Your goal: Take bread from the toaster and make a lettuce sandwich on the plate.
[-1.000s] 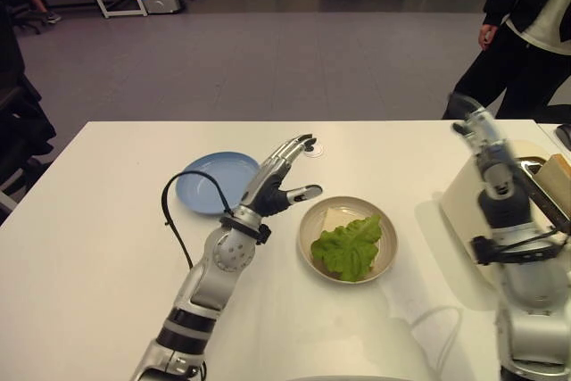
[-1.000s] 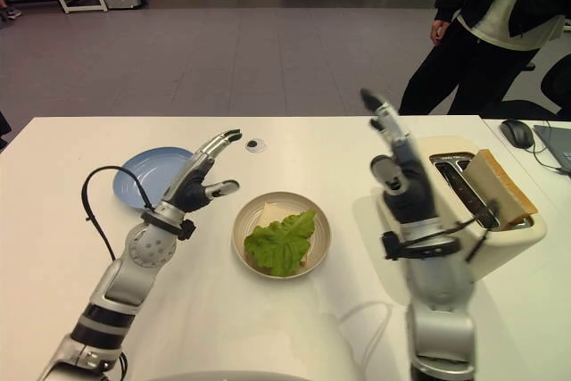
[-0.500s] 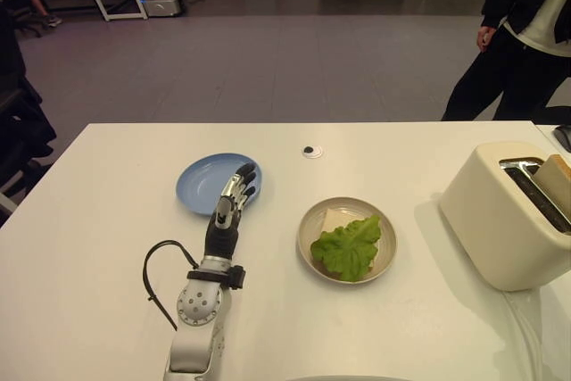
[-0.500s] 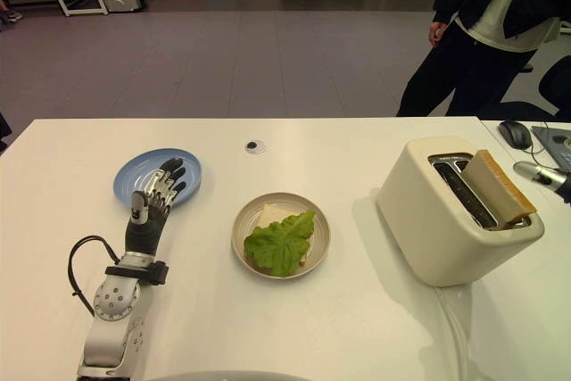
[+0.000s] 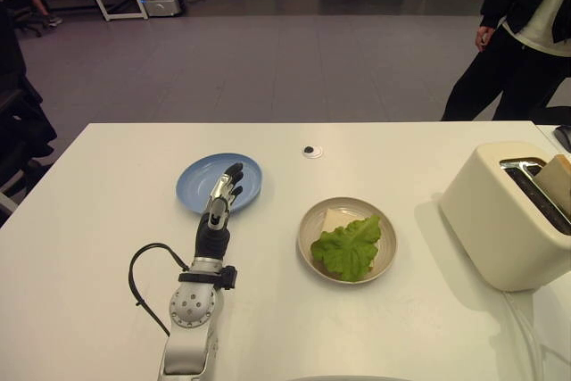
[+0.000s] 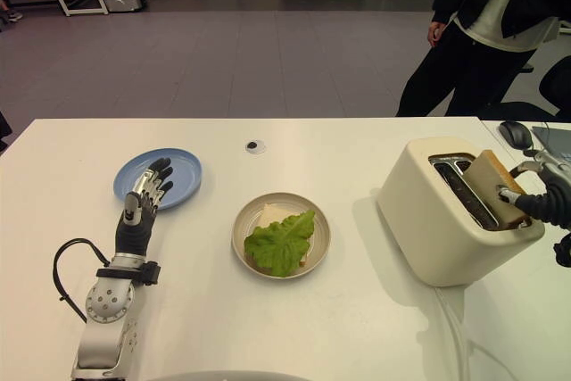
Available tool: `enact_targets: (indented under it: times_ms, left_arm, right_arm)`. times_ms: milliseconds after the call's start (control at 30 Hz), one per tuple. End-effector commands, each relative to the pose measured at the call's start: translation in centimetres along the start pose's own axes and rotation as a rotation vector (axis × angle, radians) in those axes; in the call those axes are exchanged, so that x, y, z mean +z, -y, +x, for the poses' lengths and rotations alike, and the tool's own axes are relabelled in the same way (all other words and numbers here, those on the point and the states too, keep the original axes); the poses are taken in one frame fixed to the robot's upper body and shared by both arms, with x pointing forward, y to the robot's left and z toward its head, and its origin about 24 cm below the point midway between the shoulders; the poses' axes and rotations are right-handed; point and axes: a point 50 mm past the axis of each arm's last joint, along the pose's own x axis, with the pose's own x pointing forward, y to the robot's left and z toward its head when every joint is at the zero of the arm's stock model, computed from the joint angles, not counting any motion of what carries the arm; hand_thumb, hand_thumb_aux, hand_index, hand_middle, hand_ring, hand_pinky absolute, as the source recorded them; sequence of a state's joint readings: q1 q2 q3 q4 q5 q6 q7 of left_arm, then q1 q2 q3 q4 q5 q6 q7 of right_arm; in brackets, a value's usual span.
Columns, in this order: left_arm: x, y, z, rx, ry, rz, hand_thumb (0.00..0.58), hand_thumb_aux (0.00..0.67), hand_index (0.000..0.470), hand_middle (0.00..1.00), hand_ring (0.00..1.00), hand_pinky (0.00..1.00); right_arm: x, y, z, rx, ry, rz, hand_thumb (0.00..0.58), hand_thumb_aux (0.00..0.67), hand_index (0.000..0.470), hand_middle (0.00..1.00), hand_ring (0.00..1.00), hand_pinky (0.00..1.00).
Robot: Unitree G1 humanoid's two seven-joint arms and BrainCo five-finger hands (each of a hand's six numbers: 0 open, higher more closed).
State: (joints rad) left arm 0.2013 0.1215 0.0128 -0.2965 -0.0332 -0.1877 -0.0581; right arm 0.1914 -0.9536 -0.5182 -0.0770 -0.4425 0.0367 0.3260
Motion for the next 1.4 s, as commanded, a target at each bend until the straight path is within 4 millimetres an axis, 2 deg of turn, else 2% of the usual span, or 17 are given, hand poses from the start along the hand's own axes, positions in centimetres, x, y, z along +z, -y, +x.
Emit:
enact_targets:
  times_ms: [33,233,367,467,567,700,800,900,933,1033,1100,1267,1400]
  left_arm:
    - [-0.1,0.0,0.0,0.000,-0.005,0.013,0.000,0.000,0.000,0.00,0.00,0.00]
    - [-0.1,-0.1,0.1,0.001,-0.001,0.021,0.000,0.000,0.000,0.00,0.00,0.00]
    - [-0.2,0.0,0.3,0.003,0.001,0.023,0.000,0.000,0.000,0.00,0.00,0.00]
    - [-0.2,0.0,0.4,0.003,0.006,0.022,0.000,0.000,0.000,0.00,0.00,0.00]
    - [-0.2,0.0,0.4,0.003,0.007,0.021,0.000,0.000,0.000,0.00,0.00,0.00]
    - [-0.2,0.1,0.3,0.008,0.007,0.019,0.000,0.000,0.000,0.00,0.00,0.00]
    - [-0.2,0.1,0.3,0.008,0.007,0.018,0.000,0.000,0.000,0.00,0.00,0.00]
    - [-0.2,0.2,0.3,0.007,0.009,0.017,0.000,0.000,0.000,0.00,0.00,0.00]
    - [-0.2,0.2,0.3,0.006,0.010,0.016,0.000,0.000,0.000,0.00,0.00,0.00]
    - [-0.2,0.3,0.4,0.003,0.011,0.014,0.000,0.000,0.000,0.00,0.00,0.00]
    - [-0.2,0.4,0.4,0.003,0.012,0.012,0.000,0.000,0.000,0.00,0.00,0.00]
    - [-0.2,0.6,0.4,0.004,0.013,0.010,0.000,0.000,0.000,0.00,0.00,0.00]
    - [-0.2,0.9,0.4,0.003,0.014,0.006,0.000,0.000,0.000,0.00,0.00,0.00]
  right_arm:
    - [0.0,-0.2,0.1,0.016,-0.004,-0.005,0.580,0.670,0.470,0.00,0.00,0.00]
    - [1.0,0.4,0.2,-0.012,0.045,0.044,0.580,0.670,0.470,0.00,0.00,0.00]
    - [2.3,3.9,0.2,-0.157,0.112,0.227,0.580,0.670,0.470,0.00,0.00,0.00]
    - [3.8,7.0,-0.1,-0.225,0.231,0.541,0.580,0.670,0.470,0.00,0.00,0.00]
    - [4.6,9.7,-0.5,-0.279,0.306,0.724,0.580,0.670,0.470,0.00,0.00,0.00]
    - [5.2,10.5,-0.5,-0.273,0.331,0.804,0.580,0.670,0.470,0.00,0.00,0.00]
    - [7.5,10.8,-1.0,-0.264,0.457,0.863,0.580,0.670,0.470,0.00,0.00,0.00]
    - [10.8,9.6,-1.2,-0.163,0.583,0.949,0.580,0.670,0.470,0.00,0.00,0.00]
    - [12.1,8.6,-1.1,-0.101,0.611,0.970,0.580,0.670,0.470,0.00,0.00,0.00]
    - [16.0,4.0,-0.5,0.148,0.636,1.020,0.580,0.670,0.470,0.00,0.00,0.00]
    - [17.5,0.9,-0.4,0.296,0.609,1.012,0.580,0.670,0.470,0.00,0.00,0.00]
    - [20.3,-4.9,-1.2,0.660,0.587,0.939,0.580,0.670,0.470,0.00,0.00,0.00]
    - [21.0,-5.7,-0.6,0.780,0.583,0.914,0.580,0.670,0.470,0.00,0.00,0.00]
